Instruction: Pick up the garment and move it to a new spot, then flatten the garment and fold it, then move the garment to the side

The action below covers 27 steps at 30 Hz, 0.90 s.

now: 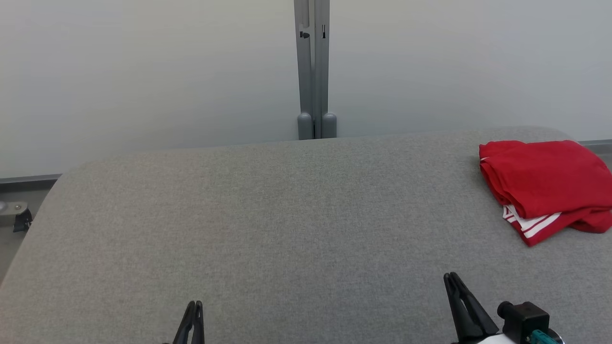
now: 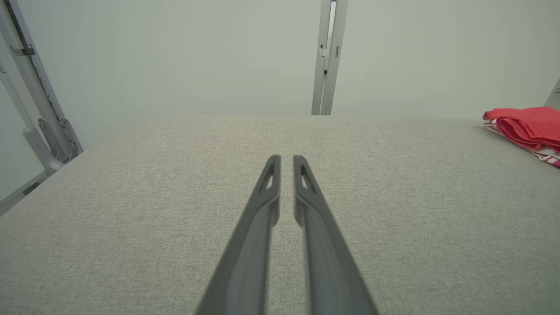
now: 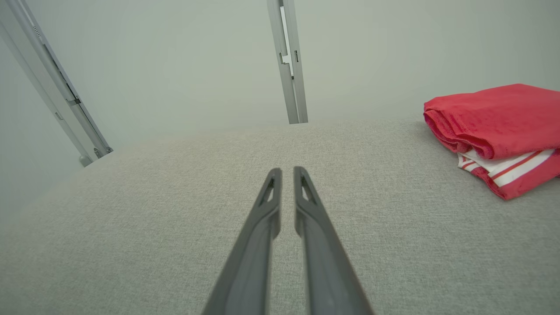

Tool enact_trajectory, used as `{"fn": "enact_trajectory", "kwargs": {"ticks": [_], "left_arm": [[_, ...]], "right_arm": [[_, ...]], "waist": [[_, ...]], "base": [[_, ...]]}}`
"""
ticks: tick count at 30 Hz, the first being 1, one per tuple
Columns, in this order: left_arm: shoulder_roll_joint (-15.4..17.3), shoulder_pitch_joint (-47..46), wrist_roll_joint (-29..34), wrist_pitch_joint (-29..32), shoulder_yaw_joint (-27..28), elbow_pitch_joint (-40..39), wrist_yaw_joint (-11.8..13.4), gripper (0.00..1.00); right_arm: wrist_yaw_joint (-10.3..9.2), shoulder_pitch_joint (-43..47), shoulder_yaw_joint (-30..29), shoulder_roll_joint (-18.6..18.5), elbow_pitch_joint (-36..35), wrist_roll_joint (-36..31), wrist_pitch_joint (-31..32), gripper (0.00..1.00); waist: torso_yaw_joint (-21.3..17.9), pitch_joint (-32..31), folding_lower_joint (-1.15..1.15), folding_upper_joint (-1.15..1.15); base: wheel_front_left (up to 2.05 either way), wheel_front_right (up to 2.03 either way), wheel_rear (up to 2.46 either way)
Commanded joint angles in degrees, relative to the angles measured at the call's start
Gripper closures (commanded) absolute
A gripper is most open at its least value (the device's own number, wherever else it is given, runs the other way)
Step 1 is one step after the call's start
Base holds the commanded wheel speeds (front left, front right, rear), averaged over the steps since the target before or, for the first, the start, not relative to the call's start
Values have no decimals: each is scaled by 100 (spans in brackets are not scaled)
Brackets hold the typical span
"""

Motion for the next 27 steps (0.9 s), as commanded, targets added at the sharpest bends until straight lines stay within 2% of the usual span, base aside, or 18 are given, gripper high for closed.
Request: {"fn": "enact_trajectory", "kwargs": {"ticks": [1, 27], "left_arm": [[1, -4, -85, 11, 2, 8, -7, 100], [139, -666, -2884, 544, 363, 270, -321, 100]], "right_arm": [[0, -2, -9, 3, 13, 78, 15, 100], [0, -488, -420, 6, 109, 2621, 643, 100]], "waist": [[0, 5, 0, 0], [-24, 186, 0, 0]], "base": [[0, 0, 0], [0, 0, 0]]}}
